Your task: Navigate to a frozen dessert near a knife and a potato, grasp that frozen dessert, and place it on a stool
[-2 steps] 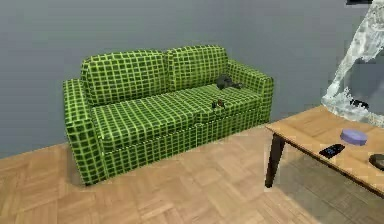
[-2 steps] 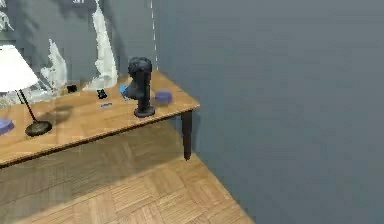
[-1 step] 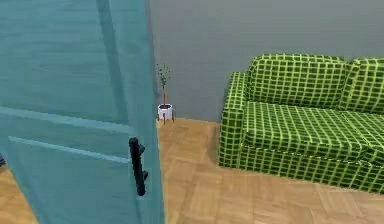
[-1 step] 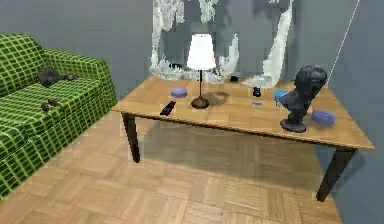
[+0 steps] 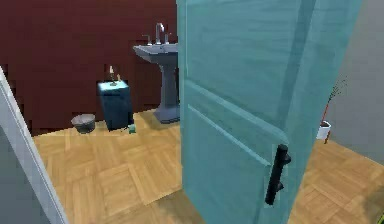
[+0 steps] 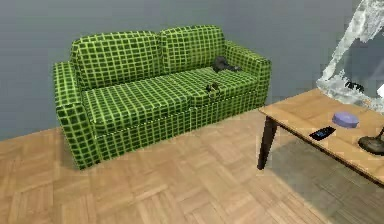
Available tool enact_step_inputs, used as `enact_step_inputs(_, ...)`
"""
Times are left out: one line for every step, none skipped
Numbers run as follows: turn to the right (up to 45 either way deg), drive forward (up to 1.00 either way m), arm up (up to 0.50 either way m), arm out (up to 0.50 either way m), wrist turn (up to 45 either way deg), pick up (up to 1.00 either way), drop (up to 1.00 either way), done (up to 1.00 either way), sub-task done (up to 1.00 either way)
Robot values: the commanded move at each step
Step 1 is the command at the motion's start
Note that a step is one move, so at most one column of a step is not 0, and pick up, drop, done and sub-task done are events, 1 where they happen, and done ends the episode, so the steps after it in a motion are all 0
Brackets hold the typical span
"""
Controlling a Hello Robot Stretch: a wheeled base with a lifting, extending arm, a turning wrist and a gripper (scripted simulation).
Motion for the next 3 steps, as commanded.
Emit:
enact_step_inputs(-21.0, 0.0, 0.0, 0.0, 0.0, 0.0, 0.0, 0.0, 0.0)
enact_step_inputs(0.0, 1.0, 0.0, 0.0, 0.0, 0.0, 0.0, 0.0, 0.0)
enact_step_inputs(-9.0, 0.0, 0.0, 0.0, 0.0, 0.0, 0.0, 0.0, 0.0)
